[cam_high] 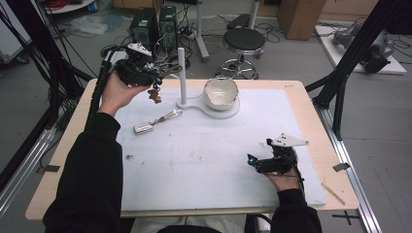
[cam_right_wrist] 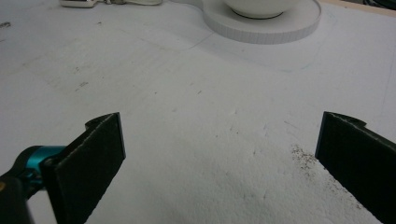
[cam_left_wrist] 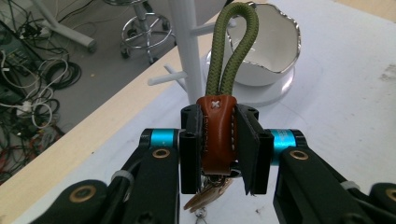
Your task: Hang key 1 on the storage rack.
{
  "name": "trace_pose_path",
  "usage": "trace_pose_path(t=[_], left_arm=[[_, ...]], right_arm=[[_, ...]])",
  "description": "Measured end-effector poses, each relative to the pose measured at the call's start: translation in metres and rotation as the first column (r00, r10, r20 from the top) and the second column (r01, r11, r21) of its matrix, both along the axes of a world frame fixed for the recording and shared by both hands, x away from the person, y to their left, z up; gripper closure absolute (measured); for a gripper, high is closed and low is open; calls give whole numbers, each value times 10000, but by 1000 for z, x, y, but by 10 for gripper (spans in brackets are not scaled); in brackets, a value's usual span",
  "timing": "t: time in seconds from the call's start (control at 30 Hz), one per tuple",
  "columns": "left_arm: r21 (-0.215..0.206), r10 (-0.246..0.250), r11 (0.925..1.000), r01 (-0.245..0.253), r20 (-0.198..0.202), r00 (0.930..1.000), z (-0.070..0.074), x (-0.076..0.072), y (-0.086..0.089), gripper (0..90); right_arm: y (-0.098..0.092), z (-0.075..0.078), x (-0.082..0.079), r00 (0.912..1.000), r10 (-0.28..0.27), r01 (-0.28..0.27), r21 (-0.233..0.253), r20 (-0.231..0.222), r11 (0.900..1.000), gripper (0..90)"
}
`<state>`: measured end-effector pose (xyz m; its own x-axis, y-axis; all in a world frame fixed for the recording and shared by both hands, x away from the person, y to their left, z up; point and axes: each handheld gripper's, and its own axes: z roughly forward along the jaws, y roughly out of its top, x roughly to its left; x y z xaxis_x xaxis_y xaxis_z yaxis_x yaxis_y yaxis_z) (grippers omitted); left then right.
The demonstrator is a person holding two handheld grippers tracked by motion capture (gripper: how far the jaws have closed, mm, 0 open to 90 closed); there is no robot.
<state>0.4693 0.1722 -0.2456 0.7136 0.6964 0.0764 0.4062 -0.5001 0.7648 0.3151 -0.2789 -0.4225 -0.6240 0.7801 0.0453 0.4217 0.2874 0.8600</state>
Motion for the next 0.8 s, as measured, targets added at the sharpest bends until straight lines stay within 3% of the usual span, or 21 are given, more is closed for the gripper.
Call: trace_pose_path(t=[0.23,0.43,0.6,0.8], left_arm=[[194,14,9998,-17,153,9999,-3,4,-8,718],[681,130,9975,-163,489,9987,-8,4,-18,718],[1122,330,9929,-390,546,9980,-13,7,-24,718],[1117,503,9921,-570,616,9968,-20,11,-30,717]], right_arm=[[-1,0,0,10000,-39,39,43,-6,10000,5],[0,0,1,10000,-51,51,45,55,10000,5],[-1,0,0,10000,-84,84,82,19,9999,5],[-2,0,0,9999,-103,102,107,46,9999,5]])
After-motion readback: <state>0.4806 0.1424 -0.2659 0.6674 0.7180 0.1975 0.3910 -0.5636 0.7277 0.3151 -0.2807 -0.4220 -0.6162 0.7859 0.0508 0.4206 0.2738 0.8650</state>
